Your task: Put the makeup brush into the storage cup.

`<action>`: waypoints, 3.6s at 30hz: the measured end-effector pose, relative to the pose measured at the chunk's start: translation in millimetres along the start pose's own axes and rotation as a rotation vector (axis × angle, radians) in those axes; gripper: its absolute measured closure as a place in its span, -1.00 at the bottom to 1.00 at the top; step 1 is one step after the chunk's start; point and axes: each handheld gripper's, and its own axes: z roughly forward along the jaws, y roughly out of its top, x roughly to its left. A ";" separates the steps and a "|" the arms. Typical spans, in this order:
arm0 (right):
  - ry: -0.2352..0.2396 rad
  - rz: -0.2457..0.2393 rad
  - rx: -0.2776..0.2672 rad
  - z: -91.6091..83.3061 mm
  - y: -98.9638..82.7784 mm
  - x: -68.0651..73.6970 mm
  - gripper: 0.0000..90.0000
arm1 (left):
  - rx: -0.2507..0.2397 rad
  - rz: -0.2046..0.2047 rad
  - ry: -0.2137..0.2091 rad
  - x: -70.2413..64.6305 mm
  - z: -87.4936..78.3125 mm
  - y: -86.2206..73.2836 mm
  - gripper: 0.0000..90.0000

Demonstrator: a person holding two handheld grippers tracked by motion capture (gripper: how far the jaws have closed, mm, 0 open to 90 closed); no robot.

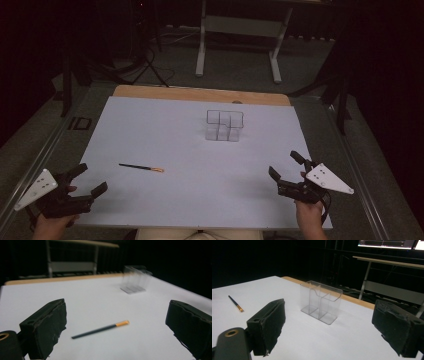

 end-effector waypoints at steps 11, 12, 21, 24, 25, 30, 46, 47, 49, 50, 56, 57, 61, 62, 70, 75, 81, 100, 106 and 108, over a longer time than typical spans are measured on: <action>0.013 -0.012 -0.006 -0.1 2.0 3.6 -0.74 | 0.082 0.082 -0.062 -0.2 0.4 36.7 -0.95; 0.015 -0.011 -0.005 0.1 2.0 3.9 -0.74 | 0.099 0.092 -0.072 0.0 1.4 40.3 -0.95; 0.038 -0.019 -0.004 1.3 2.2 6.2 -0.74 | 0.206 0.155 -0.146 1.0 10.5 59.3 -0.95; 0.040 -0.020 0.000 1.7 1.9 6.2 -0.74 | 0.243 0.175 -0.161 0.7 14.0 61.1 -0.95; 0.041 -0.022 0.003 2.0 1.8 6.2 -0.74 | 0.257 0.180 -0.164 0.5 15.4 61.2 -0.95; 0.045 -0.023 0.000 1.9 1.7 6.5 -0.74 | 0.304 0.197 -0.176 0.6 18.9 63.6 -0.95; 0.050 -0.022 0.004 3.0 1.0 6.6 -0.74 | 0.448 0.289 -0.225 -3.8 38.3 79.6 -0.95; 0.050 -0.022 0.004 3.1 0.9 6.7 -0.74 | 0.456 0.294 -0.229 -3.5 39.7 80.0 -0.95; 0.050 -0.023 0.004 3.3 0.8 6.3 -0.74 | 0.468 0.298 -0.235 -3.2 42.7 79.8 -0.95; 0.051 -0.020 0.006 3.3 0.6 6.2 -0.74 | 0.473 0.301 -0.232 -2.9 44.2 79.8 -0.95; 0.052 -0.017 0.008 3.5 0.3 5.7 -0.74 | 0.518 0.329 -0.244 -1.9 53.2 79.8 -0.94; 0.052 -0.019 0.009 3.8 0.2 5.6 -0.74 | 0.522 0.333 -0.242 -2.1 54.8 79.8 -0.94; 0.052 -0.020 0.012 4.3 0.2 6.1 -0.74 | 0.544 0.354 -0.242 -2.5 59.7 80.6 -0.94; 0.053 -0.019 0.011 4.2 0.2 6.2 -0.74 | 0.553 0.364 -0.246 -2.3 62.5 81.7 -0.94; 0.051 -0.023 0.014 4.5 0.2 6.6 -0.74 | 0.586 0.409 -0.272 -3.6 72.6 86.1 -0.91; 0.054 -0.024 0.018 4.7 0.3 7.6 -0.74 | 0.604 0.424 -0.273 -2.7 76.9 86.9 -0.91; 0.058 -0.022 0.024 7.1 -0.7 7.6 -0.74 | 0.655 0.460 -0.278 -1.3 84.3 84.9 -0.91; 0.066 -0.025 0.026 7.8 -0.6 9.0 -0.74 | 0.782 0.593 -0.309 -12.5 117.2 83.2 -0.88; 0.068 -0.024 0.026 8.0 -0.7 9.0 -0.74 | 0.818 0.614 -0.328 -14.1 125.1 82.8 -0.86; 0.067 -0.026 0.028 8.1 -0.8 8.9 -0.74 | 0.827 0.617 -0.338 -14.1 128.2 82.8 -0.85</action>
